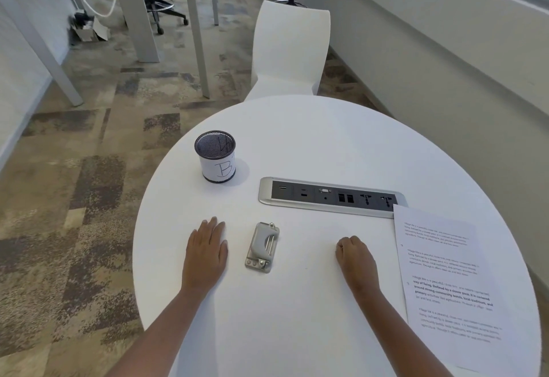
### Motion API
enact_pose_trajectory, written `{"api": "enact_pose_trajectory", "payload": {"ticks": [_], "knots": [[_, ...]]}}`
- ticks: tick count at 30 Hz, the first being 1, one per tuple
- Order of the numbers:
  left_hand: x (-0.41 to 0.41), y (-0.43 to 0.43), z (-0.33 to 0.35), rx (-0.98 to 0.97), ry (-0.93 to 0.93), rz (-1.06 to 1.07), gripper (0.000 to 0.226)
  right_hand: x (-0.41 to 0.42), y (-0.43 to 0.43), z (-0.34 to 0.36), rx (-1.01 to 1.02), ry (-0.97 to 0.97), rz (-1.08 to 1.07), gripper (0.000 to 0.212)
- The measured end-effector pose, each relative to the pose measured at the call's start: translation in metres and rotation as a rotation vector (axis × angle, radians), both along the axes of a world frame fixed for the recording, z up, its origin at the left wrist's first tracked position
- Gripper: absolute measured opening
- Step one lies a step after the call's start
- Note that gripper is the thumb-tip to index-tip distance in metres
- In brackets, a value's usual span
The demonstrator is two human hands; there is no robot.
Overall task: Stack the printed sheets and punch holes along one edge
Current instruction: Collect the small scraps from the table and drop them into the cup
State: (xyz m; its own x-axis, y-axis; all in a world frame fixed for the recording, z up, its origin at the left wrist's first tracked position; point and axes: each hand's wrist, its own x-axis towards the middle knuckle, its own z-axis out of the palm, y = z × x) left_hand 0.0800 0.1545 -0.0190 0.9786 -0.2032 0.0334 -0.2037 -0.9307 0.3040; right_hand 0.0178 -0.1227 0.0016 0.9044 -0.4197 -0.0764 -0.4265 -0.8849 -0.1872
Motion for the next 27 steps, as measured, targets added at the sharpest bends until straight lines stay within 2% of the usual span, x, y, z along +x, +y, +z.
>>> {"api": "enact_pose_trajectory", "payload": {"ticks": [2, 6, 11, 21, 27], "knots": [[0.004, 0.001, 0.000, -0.015, 0.006, 0.006, 0.050, 0.003, 0.002, 0.001, 0.046, -0.018, -0.024, 0.018], [0.011, 0.001, 0.000, -0.017, 0.019, 0.003, 0.053, 0.012, 0.020, 0.008, 0.374, -0.167, -0.091, 0.015], [0.021, 0.003, -0.001, -0.008, 0.023, -0.020, 0.053, 0.052, 0.069, 0.032, 0.571, -0.296, 0.018, 0.015], [0.027, 0.004, 0.001, 0.017, 0.034, -0.039, 0.050, 0.180, 0.156, 0.106, 0.605, -0.519, 0.326, 0.018], [0.027, 0.005, 0.001, 0.043, 0.052, -0.040, 0.050, 0.225, 0.176, 0.106, 0.558, -0.375, 0.325, 0.025]]}}
